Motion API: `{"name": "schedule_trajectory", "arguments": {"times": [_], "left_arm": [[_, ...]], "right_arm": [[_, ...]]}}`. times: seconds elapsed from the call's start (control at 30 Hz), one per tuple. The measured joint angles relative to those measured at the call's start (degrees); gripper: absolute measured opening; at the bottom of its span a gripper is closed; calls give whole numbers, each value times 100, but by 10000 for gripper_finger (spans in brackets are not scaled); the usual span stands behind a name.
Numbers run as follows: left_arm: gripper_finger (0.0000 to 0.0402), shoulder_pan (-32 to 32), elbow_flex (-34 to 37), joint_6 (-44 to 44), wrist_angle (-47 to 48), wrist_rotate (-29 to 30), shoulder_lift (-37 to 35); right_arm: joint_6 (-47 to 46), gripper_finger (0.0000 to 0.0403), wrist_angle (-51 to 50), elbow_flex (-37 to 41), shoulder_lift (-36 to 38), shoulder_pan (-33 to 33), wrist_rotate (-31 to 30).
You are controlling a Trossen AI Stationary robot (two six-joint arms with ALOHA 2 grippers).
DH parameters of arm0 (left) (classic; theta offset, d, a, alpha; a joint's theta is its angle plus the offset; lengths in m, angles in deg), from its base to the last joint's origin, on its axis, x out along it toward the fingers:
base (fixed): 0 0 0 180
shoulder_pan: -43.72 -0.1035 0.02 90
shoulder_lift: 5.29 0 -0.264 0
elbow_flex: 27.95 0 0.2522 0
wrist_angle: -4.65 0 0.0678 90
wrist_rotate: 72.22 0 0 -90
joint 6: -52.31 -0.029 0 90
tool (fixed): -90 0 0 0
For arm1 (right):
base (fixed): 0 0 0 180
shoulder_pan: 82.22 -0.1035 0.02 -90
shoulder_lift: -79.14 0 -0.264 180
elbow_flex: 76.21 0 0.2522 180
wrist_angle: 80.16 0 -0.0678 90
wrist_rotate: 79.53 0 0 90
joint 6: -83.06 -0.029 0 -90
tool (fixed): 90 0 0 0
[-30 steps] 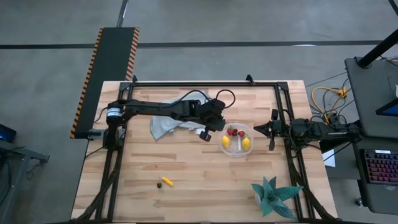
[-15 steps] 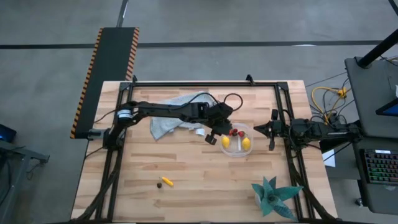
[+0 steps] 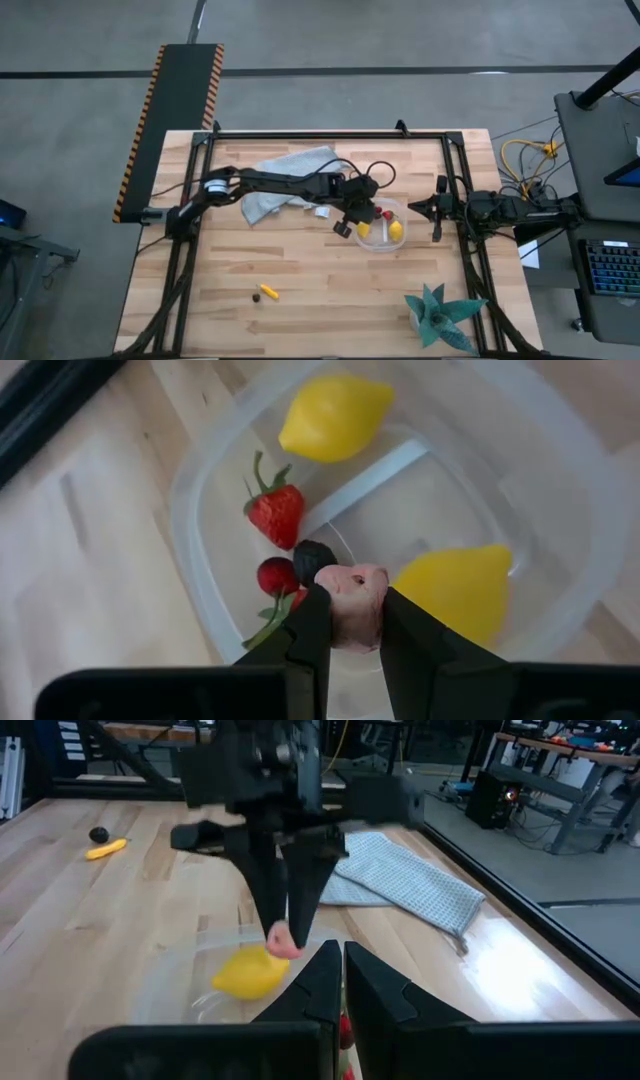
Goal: Pick and placing Produce into tupperware
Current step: Put the peach into the transparent container
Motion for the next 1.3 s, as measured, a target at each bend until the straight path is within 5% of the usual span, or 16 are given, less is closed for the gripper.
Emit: {"name": "schedule_trajectory", "arguments": {"times": [0.53,0.9,1.3], "left_arm": [[45,-60,-107,-13,54,33,153],[100,-75,-95,-13,42,39,151],[105,-72,-97,-54,52,49,151]], "right_arm": [[0,9,-2,0,0,0,2],[-17,9,-2,0,0,-2,2],[-39,9,-4,7,0,0,2]]}}
